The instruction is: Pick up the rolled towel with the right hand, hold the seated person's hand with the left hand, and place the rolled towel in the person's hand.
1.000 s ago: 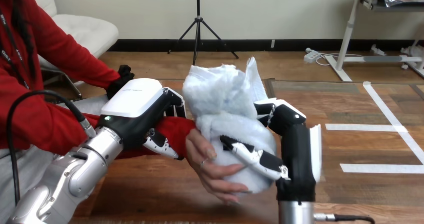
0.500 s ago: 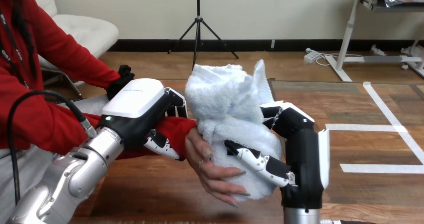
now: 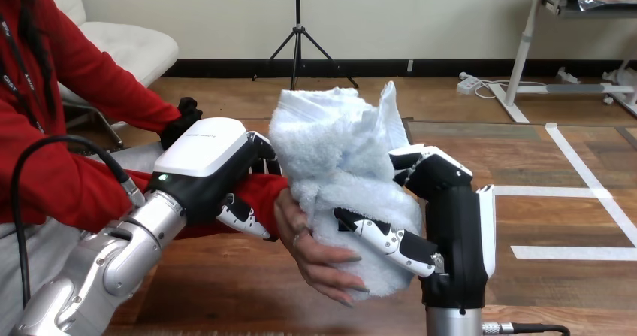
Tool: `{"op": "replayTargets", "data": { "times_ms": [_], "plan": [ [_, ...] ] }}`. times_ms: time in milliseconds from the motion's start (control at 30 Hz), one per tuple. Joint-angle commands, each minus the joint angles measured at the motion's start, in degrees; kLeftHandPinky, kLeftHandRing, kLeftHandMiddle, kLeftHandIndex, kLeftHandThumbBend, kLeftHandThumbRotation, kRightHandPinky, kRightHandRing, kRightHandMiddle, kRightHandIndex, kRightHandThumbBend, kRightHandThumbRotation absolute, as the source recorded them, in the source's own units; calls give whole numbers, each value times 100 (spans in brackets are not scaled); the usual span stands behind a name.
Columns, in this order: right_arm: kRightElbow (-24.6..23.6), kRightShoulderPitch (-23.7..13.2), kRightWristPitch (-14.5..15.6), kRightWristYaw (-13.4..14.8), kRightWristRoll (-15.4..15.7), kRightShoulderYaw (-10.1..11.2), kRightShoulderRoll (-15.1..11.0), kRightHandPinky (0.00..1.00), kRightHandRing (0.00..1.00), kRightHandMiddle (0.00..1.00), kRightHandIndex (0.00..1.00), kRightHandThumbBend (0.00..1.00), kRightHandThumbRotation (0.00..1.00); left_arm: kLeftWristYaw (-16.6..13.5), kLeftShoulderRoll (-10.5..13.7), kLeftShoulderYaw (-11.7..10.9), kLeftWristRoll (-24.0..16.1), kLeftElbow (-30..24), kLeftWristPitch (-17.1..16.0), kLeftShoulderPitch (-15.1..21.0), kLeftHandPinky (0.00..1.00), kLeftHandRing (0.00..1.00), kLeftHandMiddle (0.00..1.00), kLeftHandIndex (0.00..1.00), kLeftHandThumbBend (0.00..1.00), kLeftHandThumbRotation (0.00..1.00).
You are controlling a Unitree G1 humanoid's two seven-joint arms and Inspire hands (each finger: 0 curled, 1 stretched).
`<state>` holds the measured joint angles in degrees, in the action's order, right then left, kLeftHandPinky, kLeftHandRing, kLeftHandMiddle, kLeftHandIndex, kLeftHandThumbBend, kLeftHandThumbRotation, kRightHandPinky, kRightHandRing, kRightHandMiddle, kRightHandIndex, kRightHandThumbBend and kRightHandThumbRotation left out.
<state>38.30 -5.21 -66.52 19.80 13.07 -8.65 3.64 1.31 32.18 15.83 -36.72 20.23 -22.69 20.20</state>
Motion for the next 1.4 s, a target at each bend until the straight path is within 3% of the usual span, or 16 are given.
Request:
{"op": "replayTargets", "data": {
  "times_ms": [0,367,867,1367],
  "plan": [
    [-371,-326,-106,-228,-106,-245,475,22,29,43,43,66,0,-188,-146,-68,-5,-123,-66,481,29,32,37,39,83,0],
    [-379,-370,-188,-223,-5,-148,504,21,28,43,44,66,0,-250,-125,-76,-18,1,-109,497,32,36,41,43,83,0],
    [-441,-359,-55,-342,-207,-201,549,21,27,42,43,67,0,-181,-120,-107,3,-39,-8,458,39,42,46,47,84,0],
    [-421,-405,-119,-397,-230,-186,509,21,27,42,43,67,0,-244,-104,-124,-38,-89,4,416,41,44,48,49,85,5]
  ]
}}
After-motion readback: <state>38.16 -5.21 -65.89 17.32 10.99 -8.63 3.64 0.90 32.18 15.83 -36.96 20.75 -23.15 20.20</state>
